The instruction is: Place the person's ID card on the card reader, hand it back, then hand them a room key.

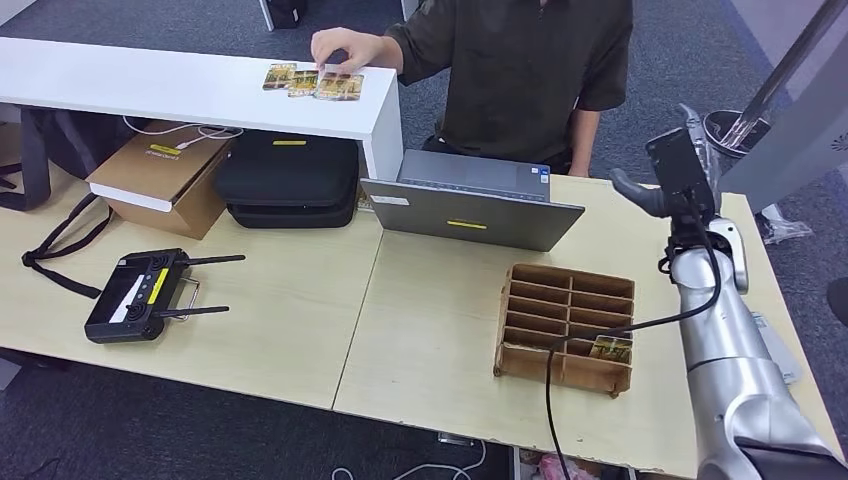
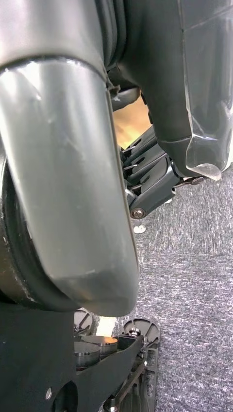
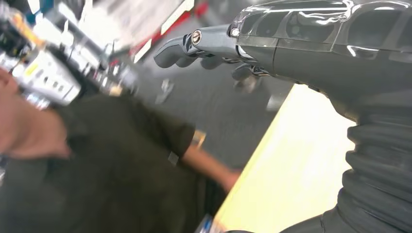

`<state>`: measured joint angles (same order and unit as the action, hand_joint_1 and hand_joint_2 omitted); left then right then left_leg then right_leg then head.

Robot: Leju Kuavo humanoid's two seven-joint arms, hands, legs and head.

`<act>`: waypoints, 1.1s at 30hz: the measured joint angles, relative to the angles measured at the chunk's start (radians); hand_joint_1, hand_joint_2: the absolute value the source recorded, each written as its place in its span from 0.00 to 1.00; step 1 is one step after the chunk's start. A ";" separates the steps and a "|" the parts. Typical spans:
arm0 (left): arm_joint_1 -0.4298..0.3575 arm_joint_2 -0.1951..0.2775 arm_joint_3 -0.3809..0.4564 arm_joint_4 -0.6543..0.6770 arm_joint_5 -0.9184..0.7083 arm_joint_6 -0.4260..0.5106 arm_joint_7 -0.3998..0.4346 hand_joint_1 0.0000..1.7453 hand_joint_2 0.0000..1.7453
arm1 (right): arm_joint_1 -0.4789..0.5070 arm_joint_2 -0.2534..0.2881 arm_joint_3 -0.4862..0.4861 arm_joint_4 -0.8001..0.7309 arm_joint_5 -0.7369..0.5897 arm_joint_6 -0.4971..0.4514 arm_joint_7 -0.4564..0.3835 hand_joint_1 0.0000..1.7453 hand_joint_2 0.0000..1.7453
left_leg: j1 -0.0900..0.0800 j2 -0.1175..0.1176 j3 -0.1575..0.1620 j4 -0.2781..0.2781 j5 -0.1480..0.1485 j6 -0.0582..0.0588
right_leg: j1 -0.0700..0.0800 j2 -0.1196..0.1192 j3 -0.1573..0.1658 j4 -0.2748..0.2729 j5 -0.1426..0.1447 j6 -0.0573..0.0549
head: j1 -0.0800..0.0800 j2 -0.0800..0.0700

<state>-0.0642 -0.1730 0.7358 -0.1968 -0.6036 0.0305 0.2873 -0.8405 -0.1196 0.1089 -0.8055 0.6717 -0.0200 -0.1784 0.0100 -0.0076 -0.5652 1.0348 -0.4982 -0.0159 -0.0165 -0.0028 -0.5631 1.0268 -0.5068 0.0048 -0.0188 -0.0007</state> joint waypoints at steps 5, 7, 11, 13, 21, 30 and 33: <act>0.003 -0.002 0.006 0.000 0.001 0.000 -0.008 0.00 0.00 | -0.012 -0.097 0.087 -0.037 0.373 -0.218 0.138 0.00 1.00 | 0.000 -0.003 -0.001 0.001 0.000 0.001 | 0.000 -0.002 0.000 0.000 0.000 0.000 | 0.000 0.000; 0.003 -0.002 0.009 0.000 0.001 0.000 -0.008 0.00 0.00 | -0.010 -0.130 0.115 -0.059 0.481 -0.244 0.181 0.00 1.00 | 0.000 -0.002 -0.001 0.001 0.000 0.001 | 0.000 -0.002 0.000 0.000 0.000 0.000 | 0.000 0.000; 0.003 -0.002 0.019 0.000 0.002 0.000 -0.006 0.00 0.00 | -0.001 -0.175 0.133 -0.110 0.623 -0.241 0.228 0.00 1.00 | 0.000 -0.003 -0.001 0.001 0.000 0.001 | 0.000 -0.002 -0.001 0.000 0.000 0.000 | 0.000 0.000; 0.003 -0.002 0.023 0.000 0.001 -0.001 -0.006 0.00 0.00 | 0.009 -0.194 0.134 -0.136 0.669 -0.226 0.239 0.00 1.00 | 0.000 -0.003 -0.001 0.001 0.000 0.001 | 0.000 -0.003 0.000 0.000 0.000 0.000 | 0.000 0.000; 0.004 -0.002 0.034 0.000 -0.008 -0.012 -0.012 0.00 0.00 | 0.116 -0.284 0.124 -0.285 0.670 -0.067 0.209 0.00 1.00 | 0.000 -0.003 -0.002 0.001 0.000 0.001 | 0.000 -0.003 -0.001 -0.001 0.000 0.000 | 0.000 0.000; 0.004 -0.001 0.049 0.000 -0.022 -0.020 -0.013 0.00 0.00 | 0.382 -0.370 0.024 -0.520 0.533 0.052 0.190 0.00 1.00 | 0.000 -0.005 -0.003 0.001 -0.001 0.001 | 0.000 -0.005 -0.001 -0.002 -0.001 0.001 | 0.000 0.000; 0.004 -0.001 0.054 0.000 -0.023 -0.019 -0.013 0.00 0.00 | 0.497 -0.370 -0.019 -0.606 0.525 0.063 0.194 0.00 1.00 | 0.000 -0.005 -0.003 0.000 -0.001 0.001 | 0.000 -0.005 -0.001 -0.002 -0.001 0.001 | 0.000 0.000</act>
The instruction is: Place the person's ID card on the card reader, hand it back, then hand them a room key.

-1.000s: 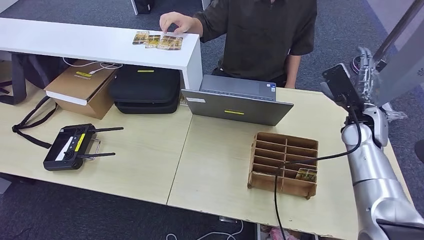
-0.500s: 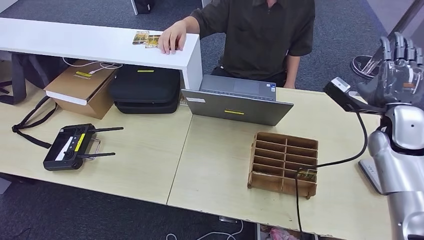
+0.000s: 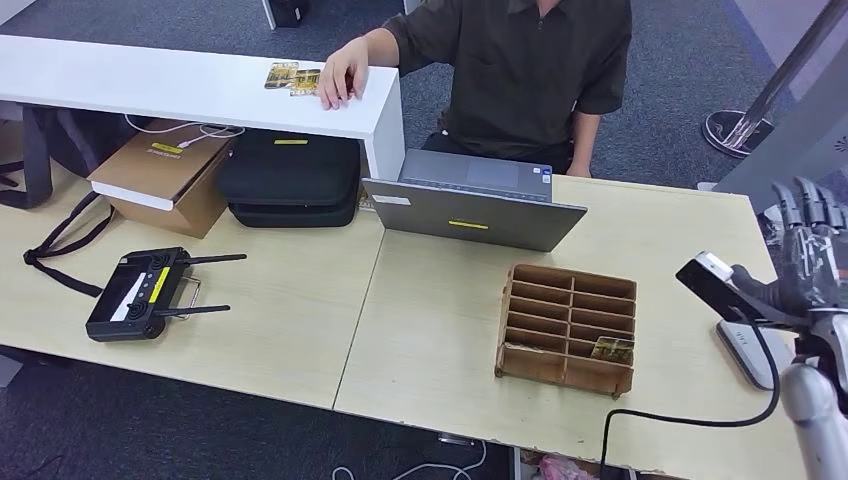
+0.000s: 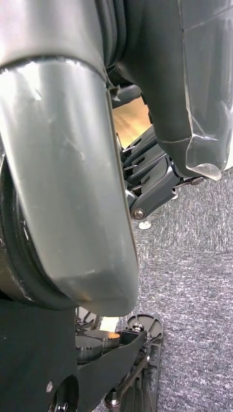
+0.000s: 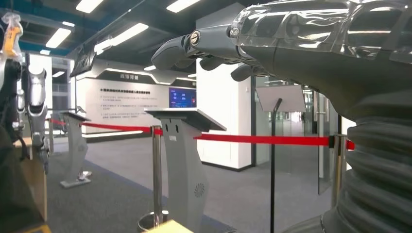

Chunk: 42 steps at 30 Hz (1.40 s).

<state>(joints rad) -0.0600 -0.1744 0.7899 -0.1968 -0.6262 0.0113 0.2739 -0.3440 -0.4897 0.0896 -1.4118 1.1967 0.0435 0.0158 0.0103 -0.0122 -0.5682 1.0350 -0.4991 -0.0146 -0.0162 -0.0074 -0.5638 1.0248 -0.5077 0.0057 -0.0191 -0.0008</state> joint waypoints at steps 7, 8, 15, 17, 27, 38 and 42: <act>0.000 -0.001 0.004 0.000 -0.018 0.001 0.000 0.00 0.00 | 0.216 0.011 -0.091 -0.180 0.022 0.022 0.024 0.00 1.00 | 0.000 0.000 0.000 -0.001 0.000 0.000 | 0.000 0.000 0.000 0.000 0.000 0.000 | 0.000 0.000; -0.001 -0.001 0.004 0.000 -0.021 0.001 0.000 0.00 0.00 | 0.245 0.016 -0.104 -0.205 0.025 0.024 0.026 0.00 1.00 | 0.000 0.000 0.000 -0.001 0.000 0.000 | 0.000 0.000 0.000 0.000 0.000 0.000 | 0.000 0.000; -0.001 -0.001 0.004 0.000 -0.033 -0.002 -0.002 0.00 0.00 | 0.414 0.084 -0.176 -0.356 0.048 0.029 0.031 0.00 1.00 | 0.000 0.001 0.000 -0.001 0.000 0.000 | 0.000 0.000 0.000 0.000 0.000 0.000 | 0.000 0.000; -0.002 -0.001 0.005 0.000 -0.033 -0.002 -0.002 0.00 0.00 | 0.445 0.114 -0.182 -0.384 0.068 0.025 0.033 0.00 1.00 | 0.000 0.001 0.000 -0.001 0.000 0.000 | 0.000 0.001 0.000 0.000 0.000 0.000 | 0.000 0.000; -0.003 -0.003 0.012 0.000 -0.035 -0.001 -0.009 0.00 0.00 | 0.507 0.244 -0.179 -0.441 0.142 0.016 0.063 0.00 1.00 | 0.000 0.001 0.000 -0.001 0.000 0.000 | 0.000 0.001 0.000 0.000 0.000 0.000 | 0.000 0.000; -0.007 -0.003 0.020 0.000 -0.038 0.000 -0.013 0.00 0.00 | 0.555 0.342 -0.121 -0.447 0.143 0.004 0.074 0.00 1.00 | 0.000 0.001 0.000 -0.001 0.000 0.000 | 0.000 0.001 0.000 0.000 0.000 0.000 | 0.000 0.000; -0.007 -0.003 0.023 0.000 -0.037 0.000 -0.014 0.00 0.00 | 0.556 0.358 -0.082 -0.437 0.142 -0.006 0.093 0.00 1.00 | 0.000 0.001 0.000 -0.001 0.000 0.000 | 0.000 0.001 0.000 0.000 0.000 0.000 | 0.000 0.000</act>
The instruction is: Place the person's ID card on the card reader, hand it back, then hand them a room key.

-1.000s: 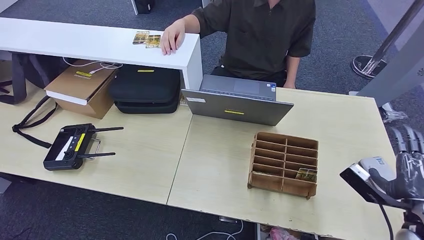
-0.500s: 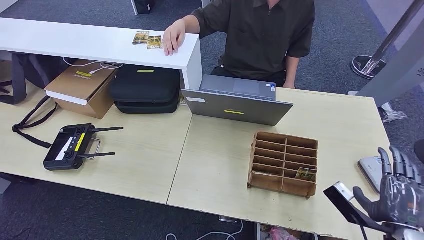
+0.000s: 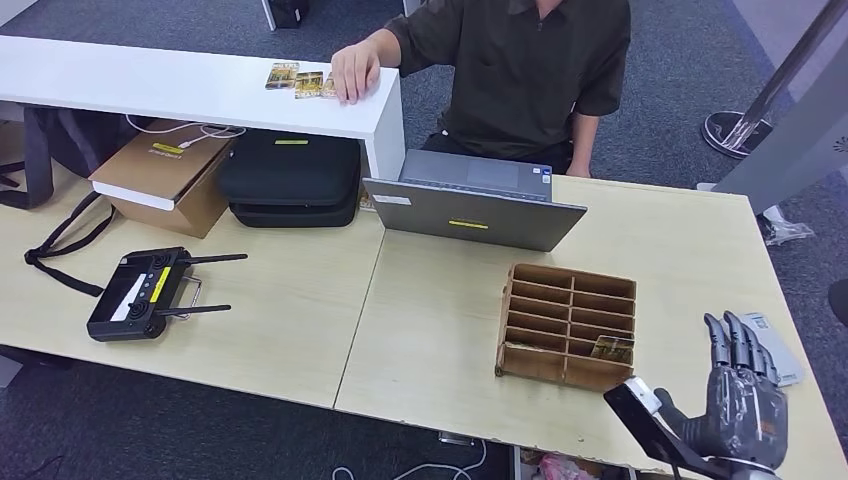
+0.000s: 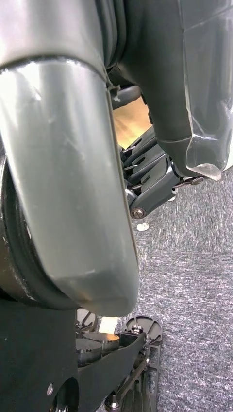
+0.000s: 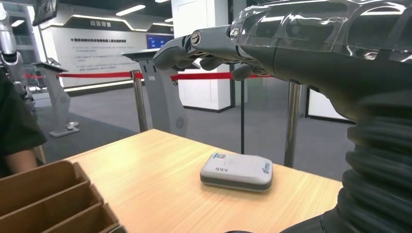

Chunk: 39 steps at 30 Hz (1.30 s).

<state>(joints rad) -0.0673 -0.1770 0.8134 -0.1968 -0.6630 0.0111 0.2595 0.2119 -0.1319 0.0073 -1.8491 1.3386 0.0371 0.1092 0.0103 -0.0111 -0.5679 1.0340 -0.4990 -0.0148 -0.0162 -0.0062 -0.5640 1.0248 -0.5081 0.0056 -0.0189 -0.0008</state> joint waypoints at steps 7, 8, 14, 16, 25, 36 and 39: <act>0.000 0.000 0.003 0.000 -0.004 0.000 0.000 0.00 0.00 | -0.001 0.036 0.063 0.025 -0.016 -0.029 0.029 0.00 1.00 | 0.000 0.000 0.000 0.000 0.000 0.000 | 0.000 0.000 0.000 0.000 0.000 0.000 | 0.000 0.000; -0.001 0.000 0.004 0.000 -0.005 0.000 0.000 0.00 0.00 | -0.001 0.045 0.072 0.028 -0.019 -0.030 0.030 0.00 1.00 | 0.000 0.000 0.000 0.000 0.000 0.000 | 0.000 0.000 0.000 0.000 0.000 0.000 | 0.000 0.000; -0.001 0.000 0.006 0.000 -0.008 0.000 0.000 0.00 0.00 | -0.001 0.087 0.105 0.046 -0.019 -0.033 0.037 0.00 1.00 | 0.000 0.000 0.000 0.000 0.000 0.000 | 0.000 0.000 0.000 0.000 0.000 0.000 | 0.000 0.000; -0.002 0.000 0.006 0.000 -0.010 -0.001 0.000 0.00 0.00 | -0.001 0.099 0.112 0.050 -0.019 -0.034 0.039 0.00 1.00 | 0.000 0.000 0.000 0.000 0.000 0.000 | 0.000 0.000 0.000 0.000 0.000 0.000 | 0.000 0.000; -0.003 0.000 0.007 0.000 -0.021 -0.001 0.002 0.00 0.00 | -0.001 0.139 0.142 0.069 -0.025 -0.040 0.033 0.00 1.00 | 0.000 0.000 0.000 0.000 0.000 0.000 | 0.000 0.000 0.000 0.000 0.000 0.000 | 0.000 0.000; -0.008 0.000 0.009 0.000 -0.021 0.001 0.012 0.00 0.00 | -0.055 0.174 0.229 0.136 -0.018 -0.025 -0.016 0.00 1.00 | 0.000 0.000 0.000 0.000 0.000 0.000 | 0.000 0.000 0.000 0.000 0.000 0.000 | 0.000 0.000; -0.009 0.000 0.012 0.000 -0.021 0.001 0.012 0.00 0.00 | -0.072 0.175 0.251 0.162 -0.018 -0.023 -0.019 0.00 1.00 | 0.000 0.000 0.000 0.000 0.000 0.000 | 0.000 0.000 0.000 0.000 0.000 0.000 | 0.000 0.000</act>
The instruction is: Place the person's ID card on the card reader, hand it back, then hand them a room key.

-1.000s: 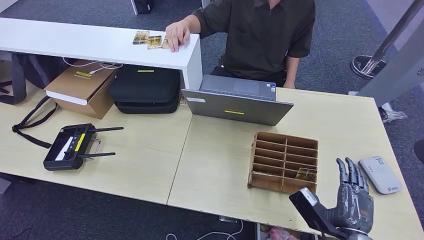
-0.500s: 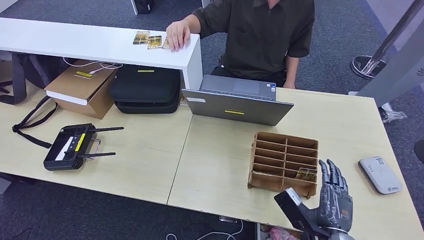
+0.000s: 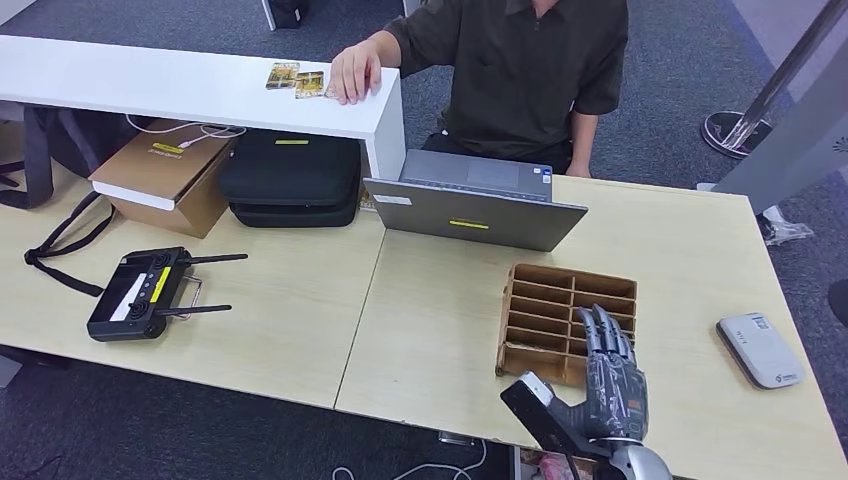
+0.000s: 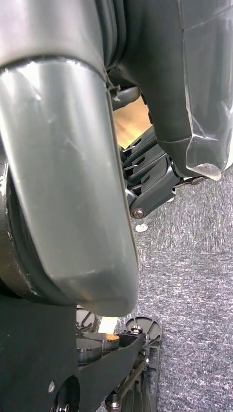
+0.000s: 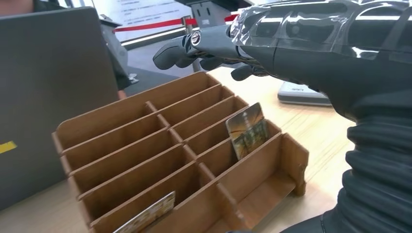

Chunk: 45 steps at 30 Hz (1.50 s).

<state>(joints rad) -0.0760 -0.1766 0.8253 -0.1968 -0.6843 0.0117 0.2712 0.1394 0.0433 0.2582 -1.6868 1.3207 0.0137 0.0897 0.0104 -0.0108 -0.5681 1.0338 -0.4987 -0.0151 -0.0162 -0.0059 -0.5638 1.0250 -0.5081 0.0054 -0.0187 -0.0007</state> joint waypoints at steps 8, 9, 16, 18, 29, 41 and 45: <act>-0.004 0.000 0.004 0.000 -0.002 0.000 0.002 0.00 0.00 | -0.042 0.005 0.043 0.063 0.000 0.006 -0.006 0.00 1.00 | 0.000 0.000 0.000 0.000 0.000 0.000 | 0.000 0.000 0.000 0.000 0.000 0.000 | 0.000 0.000; -0.005 0.000 0.005 0.000 -0.002 0.000 0.002 0.00 0.00 | -0.047 0.006 0.047 0.071 -0.001 0.007 -0.008 0.00 1.00 | 0.000 0.000 0.000 0.000 0.000 0.000 | 0.000 0.000 0.000 0.000 0.000 0.000 | 0.000 0.000; -0.006 0.000 0.009 0.000 -0.002 0.000 0.002 0.00 0.00 | -0.071 0.008 0.064 0.116 -0.003 0.009 -0.014 0.00 1.00 | 0.000 0.000 0.000 0.000 0.000 0.000 | 0.000 0.000 0.000 0.000 0.000 0.000 | 0.000 0.000; -0.006 0.000 0.010 0.000 -0.002 0.000 0.002 0.00 0.00 | -0.078 0.008 0.068 0.127 0.003 0.008 -0.014 0.00 1.00 | 0.000 0.000 0.000 0.000 0.000 0.000 | 0.000 0.000 0.000 0.000 0.000 0.000 | 0.000 0.000; -0.007 0.000 0.013 0.000 -0.007 -0.004 -0.001 0.00 0.00 | -0.114 0.007 0.073 0.192 0.054 -0.008 -0.014 0.00 1.00 | 0.000 0.000 0.000 0.000 0.000 0.000 | 0.000 0.000 0.000 0.000 0.000 0.000 | 0.000 0.000; -0.019 -0.009 0.018 -0.002 -0.007 -0.008 -0.069 0.00 0.00 | -0.163 -0.019 0.088 0.241 0.211 -0.007 0.035 0.00 1.00 | 0.000 0.000 0.000 0.000 0.000 0.000 | 0.000 0.000 0.000 0.000 0.000 0.000 | 0.000 0.000; -0.020 -0.011 0.019 -0.002 -0.003 -0.007 -0.075 0.00 0.00 | -0.166 -0.024 0.089 0.242 0.217 -0.008 0.035 0.00 1.00 | 0.000 0.000 0.000 0.000 0.000 0.000 | 0.000 0.000 0.000 0.000 0.000 0.000 | 0.000 0.000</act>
<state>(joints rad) -0.0959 -0.1878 0.8442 -0.1990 -0.6871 0.0046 0.1966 -0.0270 0.0195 0.3475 -1.4450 1.5377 0.0057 0.1248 0.0103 -0.0109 -0.5680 1.0340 -0.4986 -0.0152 -0.0162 -0.0059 -0.5639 1.0250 -0.5081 0.0054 -0.0187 -0.0007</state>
